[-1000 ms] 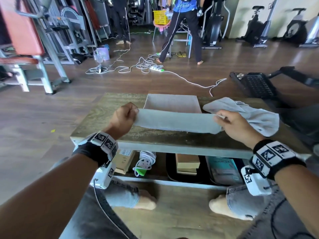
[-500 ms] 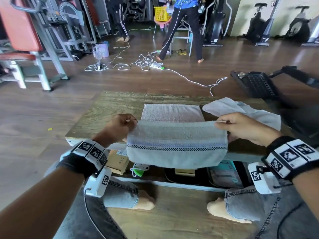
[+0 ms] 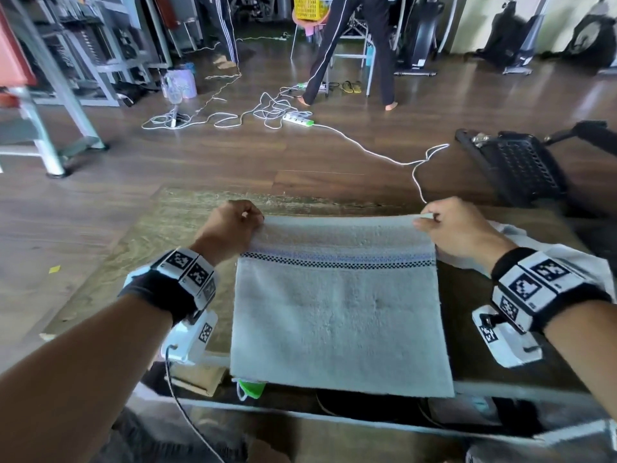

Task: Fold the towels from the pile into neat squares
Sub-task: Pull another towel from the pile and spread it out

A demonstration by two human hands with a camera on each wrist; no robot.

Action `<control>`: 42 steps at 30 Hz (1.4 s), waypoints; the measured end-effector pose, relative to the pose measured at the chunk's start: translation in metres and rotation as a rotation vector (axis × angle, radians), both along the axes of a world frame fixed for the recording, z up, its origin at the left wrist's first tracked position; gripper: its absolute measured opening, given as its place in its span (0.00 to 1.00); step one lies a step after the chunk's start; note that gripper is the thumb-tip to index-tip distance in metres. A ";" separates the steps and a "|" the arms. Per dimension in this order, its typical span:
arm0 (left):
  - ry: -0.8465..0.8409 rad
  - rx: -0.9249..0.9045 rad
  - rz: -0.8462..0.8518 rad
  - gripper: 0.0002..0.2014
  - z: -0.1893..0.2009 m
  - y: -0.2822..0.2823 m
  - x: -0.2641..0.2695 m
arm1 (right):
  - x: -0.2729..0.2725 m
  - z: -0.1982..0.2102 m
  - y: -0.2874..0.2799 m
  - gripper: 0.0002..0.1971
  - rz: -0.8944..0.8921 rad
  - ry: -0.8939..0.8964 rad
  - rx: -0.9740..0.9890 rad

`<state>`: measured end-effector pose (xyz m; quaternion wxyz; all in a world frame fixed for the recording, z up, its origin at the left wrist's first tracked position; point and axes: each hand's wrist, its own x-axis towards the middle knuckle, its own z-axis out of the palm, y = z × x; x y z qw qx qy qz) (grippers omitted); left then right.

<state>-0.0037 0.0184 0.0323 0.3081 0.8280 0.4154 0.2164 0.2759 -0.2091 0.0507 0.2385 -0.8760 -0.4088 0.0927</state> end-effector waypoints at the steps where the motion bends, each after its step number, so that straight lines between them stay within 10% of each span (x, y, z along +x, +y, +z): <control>1: 0.012 0.018 0.007 0.08 -0.004 0.010 0.012 | 0.009 -0.005 0.012 0.14 -0.015 -0.012 -0.006; 12: 0.201 0.206 -0.026 0.03 -0.077 0.053 0.053 | 0.023 -0.087 0.073 0.05 0.067 -0.150 -0.144; 24: 0.187 0.178 -0.084 0.12 -0.038 0.016 0.037 | -0.031 -0.044 0.027 0.07 0.108 -0.019 0.246; 31: -0.100 0.126 -0.583 0.13 -0.019 -0.086 0.050 | -0.088 -0.048 -0.001 0.08 0.268 0.069 0.331; 42: -0.264 0.144 -0.416 0.07 -0.042 -0.084 0.052 | -0.101 -0.034 0.013 0.14 0.261 0.388 0.336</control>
